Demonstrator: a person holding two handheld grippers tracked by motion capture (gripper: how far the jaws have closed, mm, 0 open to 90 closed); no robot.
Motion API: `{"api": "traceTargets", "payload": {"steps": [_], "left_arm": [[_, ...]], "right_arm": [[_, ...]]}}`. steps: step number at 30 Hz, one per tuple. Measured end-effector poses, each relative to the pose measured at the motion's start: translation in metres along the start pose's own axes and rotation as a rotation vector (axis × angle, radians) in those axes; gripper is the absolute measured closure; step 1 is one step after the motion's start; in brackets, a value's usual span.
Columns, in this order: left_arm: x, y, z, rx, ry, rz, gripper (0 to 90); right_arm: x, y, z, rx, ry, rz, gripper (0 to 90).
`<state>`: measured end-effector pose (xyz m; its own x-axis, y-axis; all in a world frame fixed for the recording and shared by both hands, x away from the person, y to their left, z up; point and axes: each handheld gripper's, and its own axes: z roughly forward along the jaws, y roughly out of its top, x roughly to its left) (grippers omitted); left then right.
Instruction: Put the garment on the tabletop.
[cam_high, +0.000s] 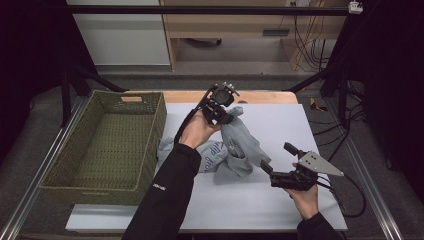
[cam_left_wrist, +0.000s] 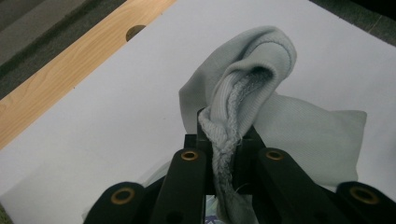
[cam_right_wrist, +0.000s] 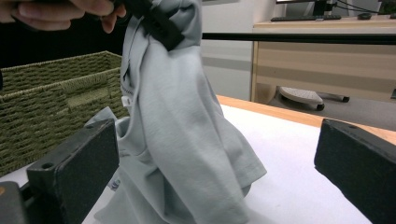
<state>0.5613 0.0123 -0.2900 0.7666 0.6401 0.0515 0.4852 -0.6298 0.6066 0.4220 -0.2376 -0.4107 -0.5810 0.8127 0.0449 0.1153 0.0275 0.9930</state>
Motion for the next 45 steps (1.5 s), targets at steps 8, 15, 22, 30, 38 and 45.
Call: {"api": "traceTargets", "payload": {"steps": [8, 15, 22, 30, 38, 45], "left_arm": [[-0.008, -0.015, 0.016, 0.02, -0.001, 0.02, 83.3], [-0.013, -0.032, 0.039, 0.062, 0.003, 0.029, 83.0], [-0.013, -0.045, 0.056, 0.091, 0.004, 0.031, 80.5], [-0.012, -0.049, 0.036, -0.038, -0.007, -0.021, 42.6], [-0.01, -0.062, 0.0, -0.211, 0.012, -0.044, 23.5], [-0.012, -0.087, -0.011, -0.323, 0.028, -0.095, 15.3]], "right_arm": [[-0.006, -0.01, -0.006, 0.019, -0.005, 0.017, 0.3], [-0.006, -0.013, -0.007, 0.03, -0.017, 0.032, 0.3], [-0.008, -0.016, -0.007, 0.023, -0.009, 0.016, 0.3], [-0.007, -0.015, -0.006, 0.04, -0.012, 0.031, 0.3], [-0.008, -0.015, -0.005, 0.033, -0.006, 0.024, 0.3], [-0.009, -0.015, -0.006, 0.035, -0.01, 0.026, 0.3]]}}
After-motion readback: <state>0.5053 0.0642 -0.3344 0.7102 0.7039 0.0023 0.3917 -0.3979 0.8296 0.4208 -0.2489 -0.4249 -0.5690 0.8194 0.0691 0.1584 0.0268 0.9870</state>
